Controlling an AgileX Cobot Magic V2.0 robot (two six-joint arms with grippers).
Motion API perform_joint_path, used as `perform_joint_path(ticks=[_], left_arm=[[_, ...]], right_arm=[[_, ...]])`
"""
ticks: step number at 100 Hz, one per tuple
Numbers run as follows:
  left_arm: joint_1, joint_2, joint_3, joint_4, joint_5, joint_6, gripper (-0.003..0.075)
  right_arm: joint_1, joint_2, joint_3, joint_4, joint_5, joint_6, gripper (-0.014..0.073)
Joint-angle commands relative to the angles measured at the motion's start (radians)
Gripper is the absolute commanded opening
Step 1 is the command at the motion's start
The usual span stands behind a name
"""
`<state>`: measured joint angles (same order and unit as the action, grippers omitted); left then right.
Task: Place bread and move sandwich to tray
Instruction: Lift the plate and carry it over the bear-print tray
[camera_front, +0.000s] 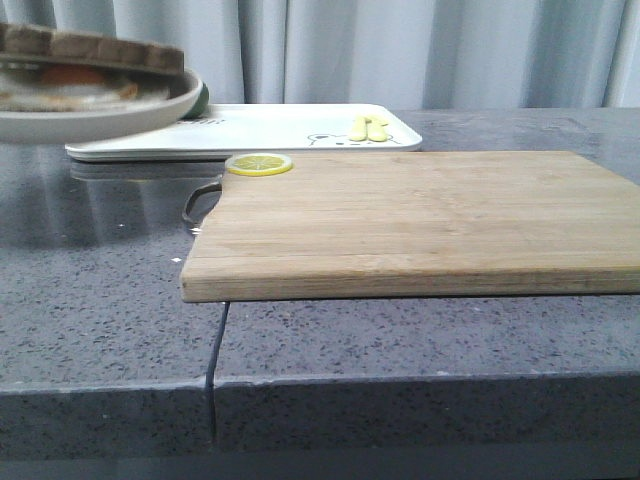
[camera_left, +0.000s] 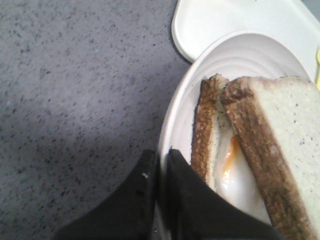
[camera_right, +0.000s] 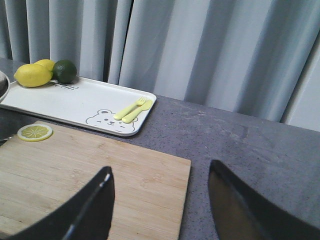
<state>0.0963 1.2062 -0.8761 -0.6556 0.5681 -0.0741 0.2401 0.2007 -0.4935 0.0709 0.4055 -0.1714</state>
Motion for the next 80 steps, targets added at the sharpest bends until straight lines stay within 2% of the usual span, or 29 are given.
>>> perform_joint_path(ticks=[1,15,36,59,80], left_arm=[[0.003,-0.007,-0.079,-0.069,-0.059,0.005,-0.0019],[0.003,0.073,-0.158,-0.116,-0.035,0.013,-0.0019],[-0.009,0.236,-0.296,-0.267,0.021,0.162,-0.0019],[-0.085,0.421,-0.488,-0.273,0.039,0.185,-0.0019],[-0.109,0.593,-0.704,-0.276,0.122,0.185,-0.0019]], right_arm=[[-0.005,0.011,-0.027,-0.006,-0.087,0.000,0.0428],[-0.005,0.011,-0.027,-0.006,-0.092,0.000,0.0428],[-0.005,0.011,-0.027,-0.006,-0.092,0.000,0.0428],[-0.005,0.011,-0.027,-0.006,-0.092,0.000,0.0428],[-0.005,0.011,-0.027,-0.006,-0.092,0.000,0.0428]])
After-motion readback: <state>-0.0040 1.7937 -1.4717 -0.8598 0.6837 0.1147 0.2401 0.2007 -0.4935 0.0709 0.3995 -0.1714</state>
